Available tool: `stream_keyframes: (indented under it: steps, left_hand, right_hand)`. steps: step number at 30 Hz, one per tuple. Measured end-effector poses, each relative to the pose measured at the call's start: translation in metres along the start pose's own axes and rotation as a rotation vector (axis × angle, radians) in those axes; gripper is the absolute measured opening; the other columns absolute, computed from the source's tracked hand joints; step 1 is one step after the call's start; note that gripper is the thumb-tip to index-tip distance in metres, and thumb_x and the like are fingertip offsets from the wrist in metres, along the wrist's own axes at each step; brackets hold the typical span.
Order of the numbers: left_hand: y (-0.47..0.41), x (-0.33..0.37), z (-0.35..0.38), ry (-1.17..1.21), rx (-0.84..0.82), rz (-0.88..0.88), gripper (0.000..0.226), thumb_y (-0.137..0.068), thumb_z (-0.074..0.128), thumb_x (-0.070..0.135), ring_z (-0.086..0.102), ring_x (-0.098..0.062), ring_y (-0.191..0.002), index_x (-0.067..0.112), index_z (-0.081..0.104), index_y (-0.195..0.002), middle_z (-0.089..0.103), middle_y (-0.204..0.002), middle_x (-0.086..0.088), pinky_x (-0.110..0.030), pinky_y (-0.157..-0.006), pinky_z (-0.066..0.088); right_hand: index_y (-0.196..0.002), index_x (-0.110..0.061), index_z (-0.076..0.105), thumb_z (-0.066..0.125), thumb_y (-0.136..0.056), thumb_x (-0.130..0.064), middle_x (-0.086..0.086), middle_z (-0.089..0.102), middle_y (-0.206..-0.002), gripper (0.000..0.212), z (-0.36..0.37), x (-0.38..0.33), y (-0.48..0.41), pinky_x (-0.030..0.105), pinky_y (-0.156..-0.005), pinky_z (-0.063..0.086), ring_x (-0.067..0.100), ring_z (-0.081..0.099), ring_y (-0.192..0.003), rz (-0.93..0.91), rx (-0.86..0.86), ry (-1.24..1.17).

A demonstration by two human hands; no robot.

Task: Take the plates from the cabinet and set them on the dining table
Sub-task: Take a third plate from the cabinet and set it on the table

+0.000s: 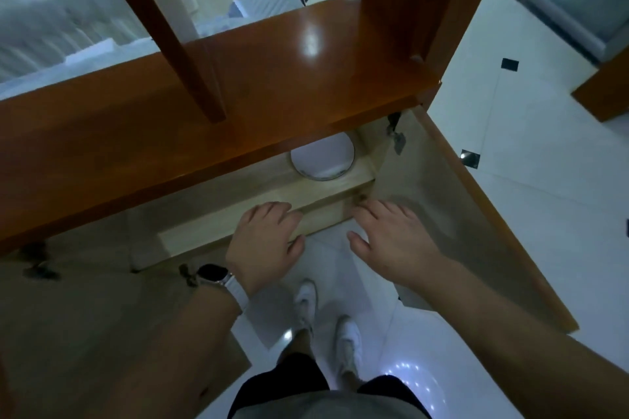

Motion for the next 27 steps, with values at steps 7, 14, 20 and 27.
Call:
stream_keyframes:
  steps: [7, 14, 20, 27]
  left_hand:
    - [-0.050, -0.039, 0.071, 0.184, -0.144, -0.049, 0.057, -0.083, 0.037, 0.049, 0.060, -0.031, -0.106, 0.016, 0.064, -0.121, 0.065, -0.118, -0.007, -0.041, -0.085, 0.049]
    - [-0.098, -0.080, 0.167, 0.700, -0.334, -0.411, 0.046, -0.095, 0.056, 0.036, 0.053, -0.024, -0.119, 0.018, 0.050, -0.136, 0.054, -0.134, -0.005, -0.032, -0.095, 0.044]
    - [-0.137, -0.099, 0.227, 1.058, -0.221, -0.712, 0.029, -0.092, 0.060, 0.025, 0.058, -0.016, -0.085, 0.025, 0.049, -0.119, 0.059, -0.096, 0.007, -0.025, -0.068, 0.047]
    - [-0.177, -0.124, 0.272, 1.198, -0.100, -0.811, 0.033, -0.088, 0.060, 0.015, 0.061, -0.006, -0.072, 0.008, 0.056, -0.120, 0.062, -0.093, -0.001, -0.008, -0.054, 0.044]
  right_hand:
    - [-0.134, -0.015, 0.054, 0.043, -0.093, -0.047, 0.009, 0.058, -0.127, 0.054, 0.056, 0.026, -0.056, 0.038, -0.090, 0.042, 0.033, 0.054, -0.113, 0.123, -0.106, -0.096]
    - [-0.131, -0.017, 0.054, 0.052, -0.094, -0.039, 0.005, 0.062, -0.119, 0.043, 0.135, 0.071, -0.125, 0.026, -0.083, 0.041, 0.025, 0.058, -0.107, 0.447, -0.193, -0.547]
    - [-0.118, -0.020, 0.058, 0.063, -0.086, -0.033, 0.002, 0.064, -0.093, 0.035, 0.196, 0.098, -0.172, 0.035, -0.078, 0.050, 0.020, 0.063, -0.086, 0.707, -0.078, -1.067]
    - [-0.109, -0.018, 0.054, 0.060, -0.089, -0.008, 0.001, 0.051, -0.078, 0.024, 0.242, 0.117, -0.224, 0.025, -0.056, 0.046, 0.014, 0.051, -0.062, 0.806, 0.078, -1.484]
Point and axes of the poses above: each hand's wrist, its own y-axis away from the middle knuckle, its own z-axis out of the palm, x = y × z, the point moved 4 cm from there along -y, towards the middle knuckle
